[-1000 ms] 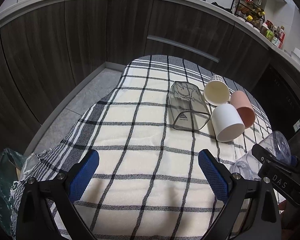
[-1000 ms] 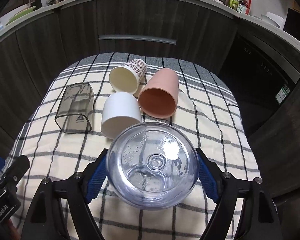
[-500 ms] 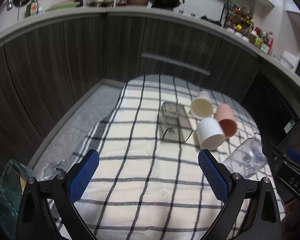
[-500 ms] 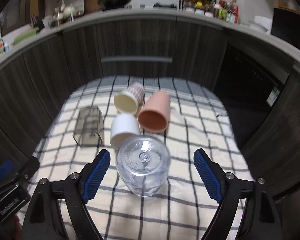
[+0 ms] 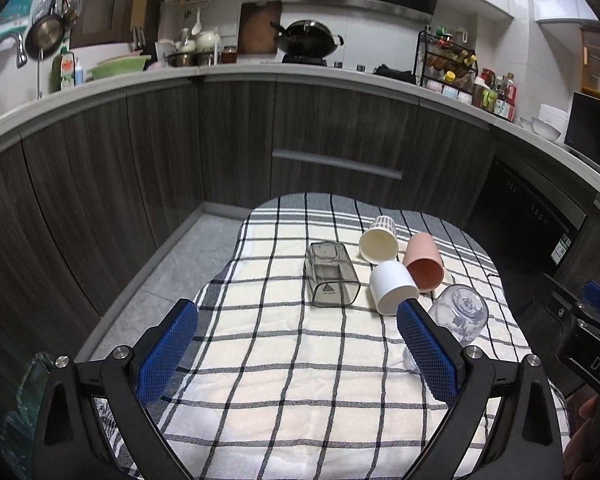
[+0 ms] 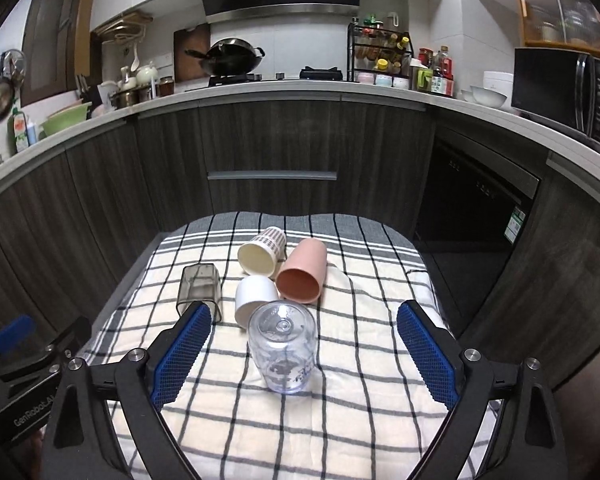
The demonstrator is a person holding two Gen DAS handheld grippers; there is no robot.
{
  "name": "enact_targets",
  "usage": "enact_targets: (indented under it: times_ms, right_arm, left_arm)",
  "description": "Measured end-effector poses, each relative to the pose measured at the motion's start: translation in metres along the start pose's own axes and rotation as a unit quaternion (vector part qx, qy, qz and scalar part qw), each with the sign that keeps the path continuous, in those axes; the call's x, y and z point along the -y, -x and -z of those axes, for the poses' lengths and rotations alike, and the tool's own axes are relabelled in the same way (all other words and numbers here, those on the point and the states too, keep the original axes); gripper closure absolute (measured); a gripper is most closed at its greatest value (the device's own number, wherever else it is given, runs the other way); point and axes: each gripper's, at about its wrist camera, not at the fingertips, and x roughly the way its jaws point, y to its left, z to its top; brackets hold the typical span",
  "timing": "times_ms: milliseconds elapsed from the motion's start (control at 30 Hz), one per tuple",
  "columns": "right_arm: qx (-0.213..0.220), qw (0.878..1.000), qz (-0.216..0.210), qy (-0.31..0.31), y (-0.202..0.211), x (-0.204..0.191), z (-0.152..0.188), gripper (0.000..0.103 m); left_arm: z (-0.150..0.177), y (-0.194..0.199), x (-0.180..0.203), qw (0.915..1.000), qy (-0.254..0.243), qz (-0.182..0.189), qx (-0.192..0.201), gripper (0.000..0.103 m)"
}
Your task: Flip cup upside down
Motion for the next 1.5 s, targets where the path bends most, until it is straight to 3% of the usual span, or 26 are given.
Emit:
enact_targets:
  times_ms: [900,1500]
  right_arm:
    - [0.045,0.999,-0.002,-0.024,0.042,0.018,0.013,0.005]
    - [0.050,0.998,-0.007,-0.026,0.048,0.019,0.015,0.005]
  left_arm:
    - [0.006,0.041,0.021,0.9985,-0.033,0.020,0.038,0.001]
    - [0.008,0.048,0.021,0.9981,-0.036,0.021,0.044,0.000]
